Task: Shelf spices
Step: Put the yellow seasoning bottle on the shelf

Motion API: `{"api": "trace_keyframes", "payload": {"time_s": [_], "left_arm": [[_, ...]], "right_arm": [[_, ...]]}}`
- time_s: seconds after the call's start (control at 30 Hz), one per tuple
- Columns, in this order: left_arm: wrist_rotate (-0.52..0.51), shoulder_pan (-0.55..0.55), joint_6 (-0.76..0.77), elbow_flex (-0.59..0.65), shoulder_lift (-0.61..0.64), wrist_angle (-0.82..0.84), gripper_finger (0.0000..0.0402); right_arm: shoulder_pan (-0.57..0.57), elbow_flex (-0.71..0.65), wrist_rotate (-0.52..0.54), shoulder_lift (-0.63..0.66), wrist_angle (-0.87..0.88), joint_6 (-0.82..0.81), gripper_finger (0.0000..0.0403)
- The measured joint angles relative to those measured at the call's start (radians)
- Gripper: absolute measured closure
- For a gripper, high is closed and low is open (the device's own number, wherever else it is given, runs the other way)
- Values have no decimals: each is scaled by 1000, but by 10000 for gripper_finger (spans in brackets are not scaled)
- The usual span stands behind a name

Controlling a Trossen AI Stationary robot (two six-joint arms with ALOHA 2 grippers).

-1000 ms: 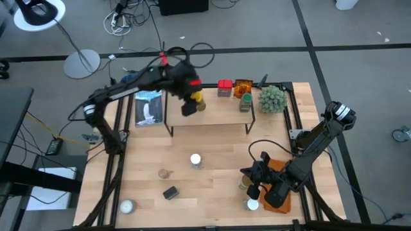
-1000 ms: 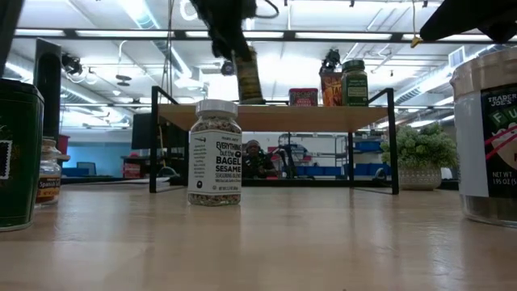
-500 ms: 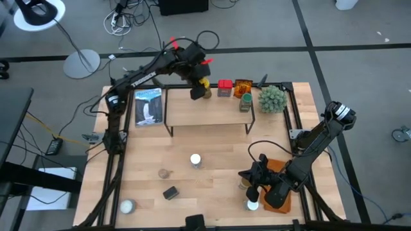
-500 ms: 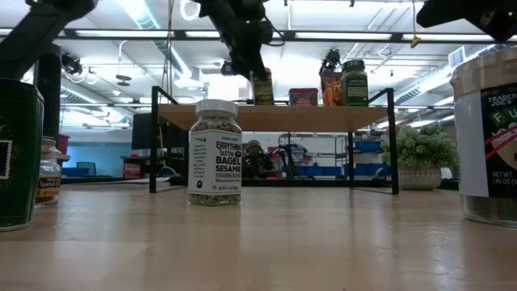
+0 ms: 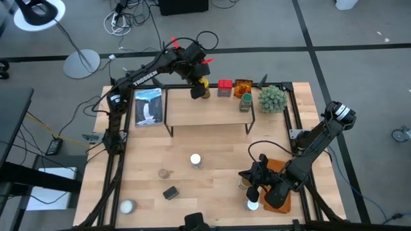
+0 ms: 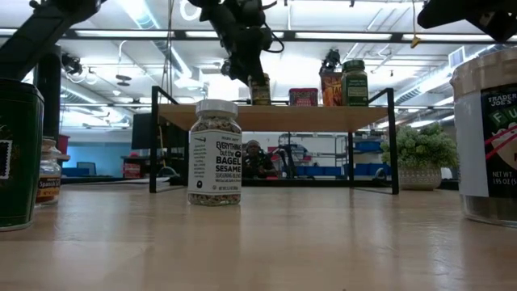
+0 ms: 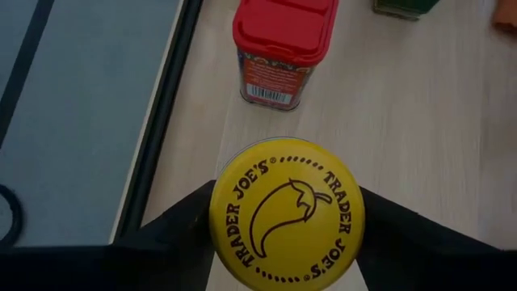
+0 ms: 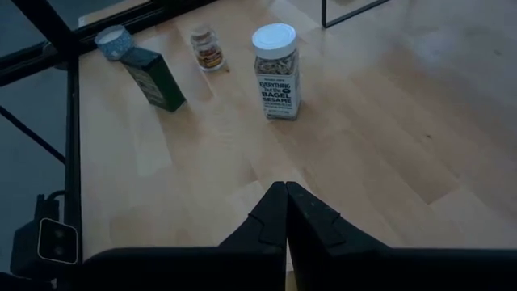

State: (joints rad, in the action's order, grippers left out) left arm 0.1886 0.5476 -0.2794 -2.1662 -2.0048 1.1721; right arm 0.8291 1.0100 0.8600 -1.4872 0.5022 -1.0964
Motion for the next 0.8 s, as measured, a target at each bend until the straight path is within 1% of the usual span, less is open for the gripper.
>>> {"api": "trace_keyframes", "payload": {"time_s": [0.53, 0.63, 0.8], "left_arm": [[-1, -6, -2, 0, 0, -2, 153], [-1, -6, -2, 0, 1, -2, 142], [-1, -6, -2, 0, 1, -2, 111]], "right_arm": [[0, 0, -5, 0, 0, 1, 397], [0, 0, -6, 0, 0, 1, 398], [0, 0, -19, 0, 0, 1, 401]]}}
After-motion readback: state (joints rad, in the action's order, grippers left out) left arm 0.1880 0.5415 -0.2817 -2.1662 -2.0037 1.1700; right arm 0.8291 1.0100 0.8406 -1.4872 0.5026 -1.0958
